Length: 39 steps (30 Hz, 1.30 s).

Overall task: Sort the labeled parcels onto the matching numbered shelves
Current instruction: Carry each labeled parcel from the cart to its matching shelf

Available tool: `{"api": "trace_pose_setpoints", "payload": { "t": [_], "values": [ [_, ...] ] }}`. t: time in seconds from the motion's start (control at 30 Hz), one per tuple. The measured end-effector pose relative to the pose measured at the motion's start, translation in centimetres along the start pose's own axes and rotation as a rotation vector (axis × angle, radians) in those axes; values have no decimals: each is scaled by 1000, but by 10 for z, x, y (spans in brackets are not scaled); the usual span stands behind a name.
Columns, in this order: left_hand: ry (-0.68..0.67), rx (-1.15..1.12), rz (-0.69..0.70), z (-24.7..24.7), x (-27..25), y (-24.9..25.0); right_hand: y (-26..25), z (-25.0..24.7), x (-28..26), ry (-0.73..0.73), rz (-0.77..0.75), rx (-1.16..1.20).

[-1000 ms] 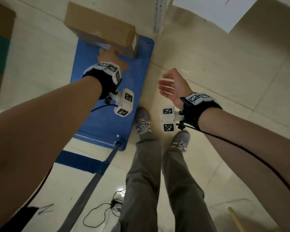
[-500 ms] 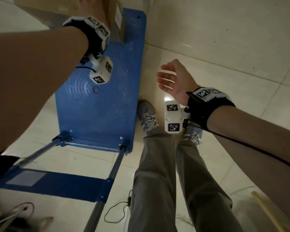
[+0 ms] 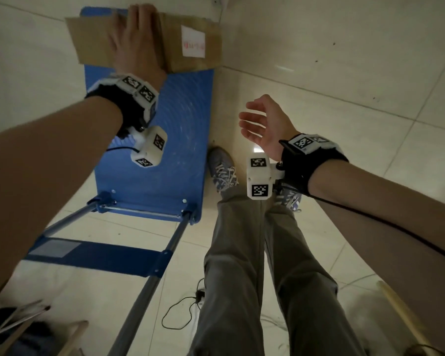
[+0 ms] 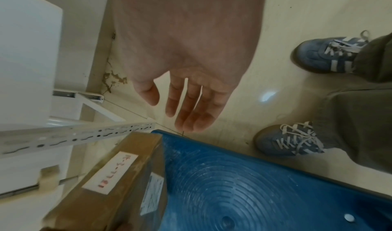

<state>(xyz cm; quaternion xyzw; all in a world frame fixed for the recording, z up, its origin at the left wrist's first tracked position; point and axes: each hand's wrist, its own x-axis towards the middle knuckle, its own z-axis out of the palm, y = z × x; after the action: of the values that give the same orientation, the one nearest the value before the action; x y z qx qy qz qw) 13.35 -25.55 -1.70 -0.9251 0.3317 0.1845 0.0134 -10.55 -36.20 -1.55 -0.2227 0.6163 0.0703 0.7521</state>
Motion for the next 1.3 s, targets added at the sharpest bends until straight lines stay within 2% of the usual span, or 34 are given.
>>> {"api": "trace_pose_setpoints", "payload": {
  "t": [0.1,0.2,0.3,0.47,0.53,0.63,0.8,0.97,1.1,1.2,1.27,1.3],
  "values": [
    [-25,-68,60,-14,-28,23,-14,0,-26,10,-39,-7],
    [37,-109,177,-28,-54,43,-30,-6,-49,41,-74,-44],
    [34,-255,269,-47,-82,66,-45,-23,-74,106,-87,-94],
    [-156,-425,380,-74,-127,102,-58,-78,-103,101,-36,-24],
    [-223,-480,442,-69,-140,114,-58,-105,-111,90,40,57],
    [-317,-557,476,-53,-154,130,-52,-148,-105,135,161,37],
    [-411,-627,532,-29,-172,157,-31,-194,-125,104,206,119],
    [-442,-602,578,-12,-184,179,-11,-224,-126,124,229,196],
    [-459,-609,540,-7,-196,195,-4,-243,-136,144,191,232],
    [-444,-636,461,-9,-207,206,-2,-254,-151,108,166,276],
    [-413,-758,316,-14,-212,218,0,-260,-164,78,140,337],
    [-391,-849,184,-17,-213,225,2,-262,-170,62,117,380]
  ]
}}
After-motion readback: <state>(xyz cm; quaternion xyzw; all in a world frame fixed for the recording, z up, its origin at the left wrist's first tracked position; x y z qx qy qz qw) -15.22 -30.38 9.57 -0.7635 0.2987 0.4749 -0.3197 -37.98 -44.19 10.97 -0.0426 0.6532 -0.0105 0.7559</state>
